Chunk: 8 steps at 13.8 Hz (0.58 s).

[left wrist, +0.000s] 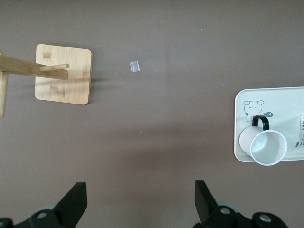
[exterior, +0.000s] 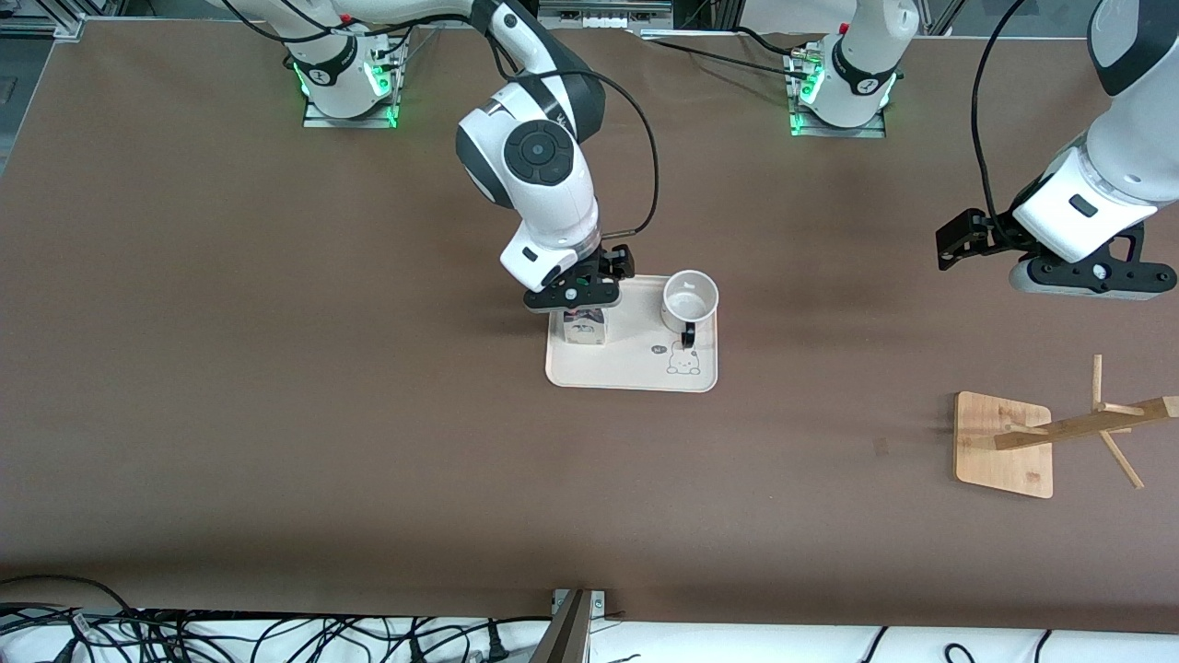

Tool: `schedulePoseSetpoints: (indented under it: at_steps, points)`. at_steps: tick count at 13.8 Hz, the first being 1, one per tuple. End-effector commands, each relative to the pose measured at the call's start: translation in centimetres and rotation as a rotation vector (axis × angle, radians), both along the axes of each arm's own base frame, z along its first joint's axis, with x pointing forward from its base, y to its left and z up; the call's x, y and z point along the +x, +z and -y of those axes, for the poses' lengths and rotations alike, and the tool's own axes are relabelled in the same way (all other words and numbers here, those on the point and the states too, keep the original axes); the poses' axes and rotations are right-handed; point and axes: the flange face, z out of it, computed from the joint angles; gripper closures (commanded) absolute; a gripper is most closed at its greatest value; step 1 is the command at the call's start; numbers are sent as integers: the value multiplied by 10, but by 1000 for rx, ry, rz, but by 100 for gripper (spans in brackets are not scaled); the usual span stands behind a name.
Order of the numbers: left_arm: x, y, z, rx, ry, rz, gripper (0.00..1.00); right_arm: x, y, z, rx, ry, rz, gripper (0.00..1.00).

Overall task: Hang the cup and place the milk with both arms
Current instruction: 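Reach the right gripper down and grasp the blue milk carton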

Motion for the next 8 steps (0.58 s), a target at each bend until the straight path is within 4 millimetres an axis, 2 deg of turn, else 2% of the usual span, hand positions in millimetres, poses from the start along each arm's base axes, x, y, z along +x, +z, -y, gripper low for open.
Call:
schedulePoseSetpoints:
  at_steps: [1,2,3,6,7,8]
  points:
    - [3,5,2,-10,4,-4,0,-6,-16,-2,-11,-18,15,0]
    - [3,6,2,-9,3,-4,0,-8,-18,-3,-11,-17,17,3]
    - [3,5,2,-9,3,-4,0,-9,-19,-4,-11,-14,17,16]
    - [3,5,2,-10,1,-6,0,-8,-19,-3,-13,-9,15,69]
    - [3,6,2,-9,1,-4,0,-6,-16,-1,-14,-10,16,75]
    - [3,6,2,-9,1,-2,0,-3,-8,2,-9,-5,25,75]
